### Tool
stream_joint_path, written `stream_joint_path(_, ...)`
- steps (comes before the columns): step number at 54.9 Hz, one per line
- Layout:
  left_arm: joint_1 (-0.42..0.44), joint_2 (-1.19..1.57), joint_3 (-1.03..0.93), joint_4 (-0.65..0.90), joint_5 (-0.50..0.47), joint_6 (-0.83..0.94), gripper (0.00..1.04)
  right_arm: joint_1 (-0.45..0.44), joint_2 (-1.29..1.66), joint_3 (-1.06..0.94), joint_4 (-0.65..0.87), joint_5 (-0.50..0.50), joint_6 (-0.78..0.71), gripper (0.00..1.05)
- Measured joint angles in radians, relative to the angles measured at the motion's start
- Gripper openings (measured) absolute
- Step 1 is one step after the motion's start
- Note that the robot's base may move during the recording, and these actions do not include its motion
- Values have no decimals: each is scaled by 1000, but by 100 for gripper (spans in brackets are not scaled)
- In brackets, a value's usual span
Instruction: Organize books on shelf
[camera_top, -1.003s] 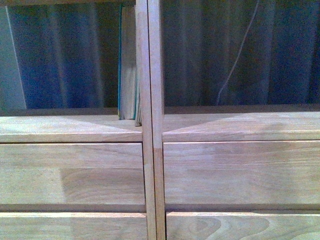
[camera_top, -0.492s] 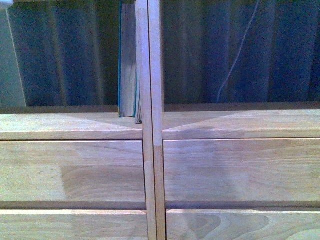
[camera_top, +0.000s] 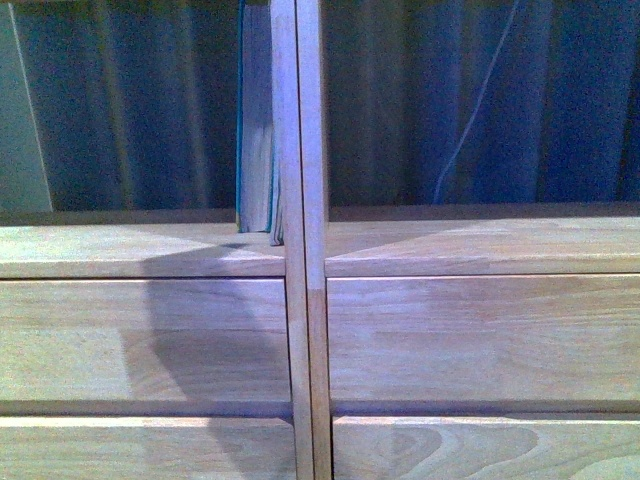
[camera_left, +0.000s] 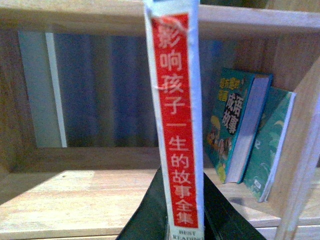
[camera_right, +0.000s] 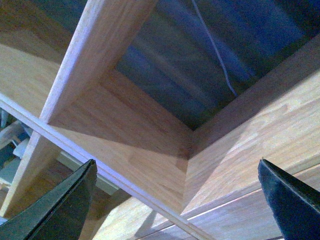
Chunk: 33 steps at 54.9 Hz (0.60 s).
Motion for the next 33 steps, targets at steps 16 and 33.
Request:
stream_joint_path(16,-68,285,110,113,-36,93,7,14,1,-3,0,14,-1,98)
stream_joint_path(33,-150,537,349,136,-82,145,7,59,0,-3,-17,35,-26,98)
